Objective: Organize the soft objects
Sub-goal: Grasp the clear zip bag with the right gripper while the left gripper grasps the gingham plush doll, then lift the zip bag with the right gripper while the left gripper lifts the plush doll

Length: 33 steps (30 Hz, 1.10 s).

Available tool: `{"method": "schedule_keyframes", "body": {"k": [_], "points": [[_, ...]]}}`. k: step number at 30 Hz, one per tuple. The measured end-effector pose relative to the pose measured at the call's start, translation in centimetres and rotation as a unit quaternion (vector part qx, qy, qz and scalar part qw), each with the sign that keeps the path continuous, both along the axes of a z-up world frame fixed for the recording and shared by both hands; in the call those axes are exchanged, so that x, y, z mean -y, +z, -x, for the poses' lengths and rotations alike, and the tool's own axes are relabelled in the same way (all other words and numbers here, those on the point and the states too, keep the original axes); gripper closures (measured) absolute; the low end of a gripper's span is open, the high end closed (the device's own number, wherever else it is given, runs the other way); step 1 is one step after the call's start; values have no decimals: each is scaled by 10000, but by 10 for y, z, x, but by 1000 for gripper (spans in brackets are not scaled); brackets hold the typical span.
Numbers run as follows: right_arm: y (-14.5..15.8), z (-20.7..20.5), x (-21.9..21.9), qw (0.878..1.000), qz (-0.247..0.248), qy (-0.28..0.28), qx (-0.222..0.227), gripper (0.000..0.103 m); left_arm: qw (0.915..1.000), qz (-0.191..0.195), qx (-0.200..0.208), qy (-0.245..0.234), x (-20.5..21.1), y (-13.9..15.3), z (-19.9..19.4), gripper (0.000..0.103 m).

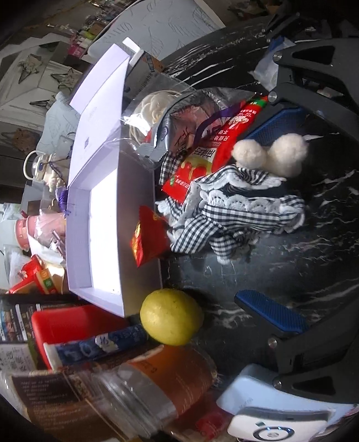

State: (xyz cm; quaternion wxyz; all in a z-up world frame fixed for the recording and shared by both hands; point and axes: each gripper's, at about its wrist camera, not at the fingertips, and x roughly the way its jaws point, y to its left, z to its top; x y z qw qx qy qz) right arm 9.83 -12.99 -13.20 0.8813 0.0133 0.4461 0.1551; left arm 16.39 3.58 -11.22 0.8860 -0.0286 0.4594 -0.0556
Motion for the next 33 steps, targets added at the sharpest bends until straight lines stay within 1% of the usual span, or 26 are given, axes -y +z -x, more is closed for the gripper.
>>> {"method": "schedule_keyframes", "body": {"k": [2,4,5,7,8,9,12,15,19,23,25,28,32,33], "points": [[1,-1,4,10000,-27,-29,0,33,10000,-63,-20,-51,4,-4,-3,4],[4,-1,7,10000,-15,-70,36,33,9999,-58,-19,-153,9,-6,-4,16],[6,-1,8,9999,-10,-89,56,33,9998,-4,-16,-202,10,-6,-5,20],[7,-1,11,9999,-17,-119,81,33,9995,138,31,-297,11,-6,-4,37],[7,-1,12,9997,49,-177,130,33,9993,172,67,-326,12,-5,-4,40],[7,-1,13,9998,17,-179,125,33,9992,179,94,-358,13,-4,-3,46],[6,-2,14,9998,-62,-165,107,34,9990,155,152,-403,13,-1,0,53],[4,-2,15,9998,-161,-134,70,34,9988,237,164,-387,9,1,6,56],[4,2,17,9997,-214,-104,80,34,9981,462,196,-370,-1,9,20,56],[6,8,18,9996,-236,-94,115,34,9983,378,304,-308,-7,17,41,56],[6,10,18,9996,-233,-89,129,34,9984,365,290,-316,-9,19,51,56],[7,13,17,9996,-236,-59,141,34,9986,337,177,-368,-13,19,65,56],[7,17,16,9996,-275,-1,120,34,9990,245,-95,-348,-15,8,71,56],[6,18,15,9996,-270,14,117,34,9989,243,-207,-335,-16,3,70,52]]}}
